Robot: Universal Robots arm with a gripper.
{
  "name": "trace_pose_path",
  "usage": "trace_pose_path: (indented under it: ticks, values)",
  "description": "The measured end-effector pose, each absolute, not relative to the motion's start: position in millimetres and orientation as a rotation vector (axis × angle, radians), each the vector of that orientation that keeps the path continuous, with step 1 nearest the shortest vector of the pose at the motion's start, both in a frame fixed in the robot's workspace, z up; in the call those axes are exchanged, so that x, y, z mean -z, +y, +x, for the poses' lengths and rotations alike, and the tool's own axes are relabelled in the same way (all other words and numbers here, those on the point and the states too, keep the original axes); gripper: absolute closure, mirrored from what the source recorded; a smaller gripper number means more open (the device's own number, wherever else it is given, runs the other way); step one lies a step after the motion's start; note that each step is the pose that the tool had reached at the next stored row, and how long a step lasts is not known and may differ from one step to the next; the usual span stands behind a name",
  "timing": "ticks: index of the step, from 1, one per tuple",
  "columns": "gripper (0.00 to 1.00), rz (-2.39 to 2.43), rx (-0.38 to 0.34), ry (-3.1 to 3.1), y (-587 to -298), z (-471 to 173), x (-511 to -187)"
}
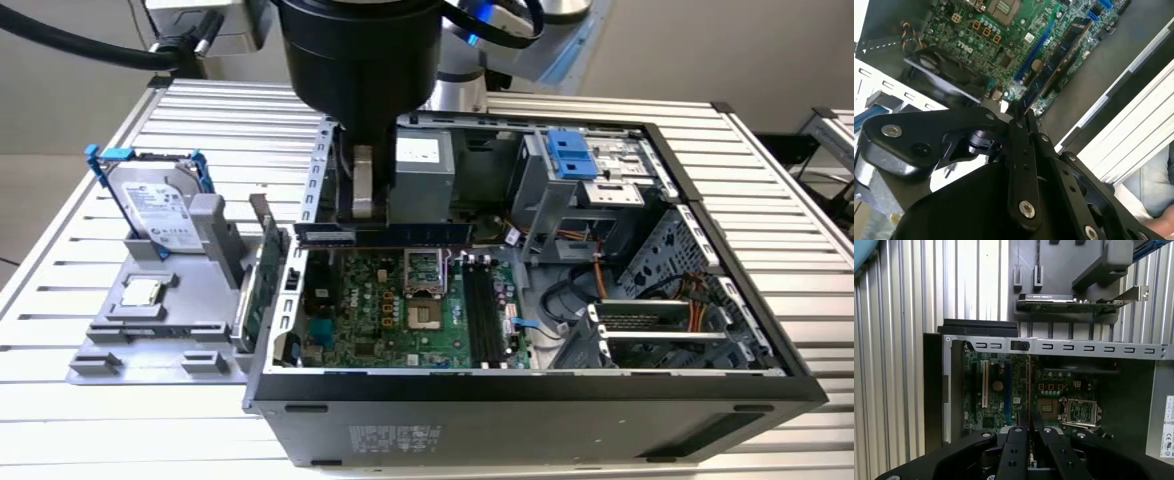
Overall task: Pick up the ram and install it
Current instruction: 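Pick up the ram and move it above insertion slot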
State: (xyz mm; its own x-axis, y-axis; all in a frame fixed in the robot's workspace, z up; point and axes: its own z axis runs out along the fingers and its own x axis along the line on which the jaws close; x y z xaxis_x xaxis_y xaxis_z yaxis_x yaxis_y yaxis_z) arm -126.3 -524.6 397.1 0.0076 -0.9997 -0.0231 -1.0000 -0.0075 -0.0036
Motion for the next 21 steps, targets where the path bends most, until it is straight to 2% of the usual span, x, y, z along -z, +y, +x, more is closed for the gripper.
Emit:
trace_pose_path:
  ticks: [21]
  values:
    - [1.0,-2.193,-0.021,2.223,-524.6,-76.0,-397.0]
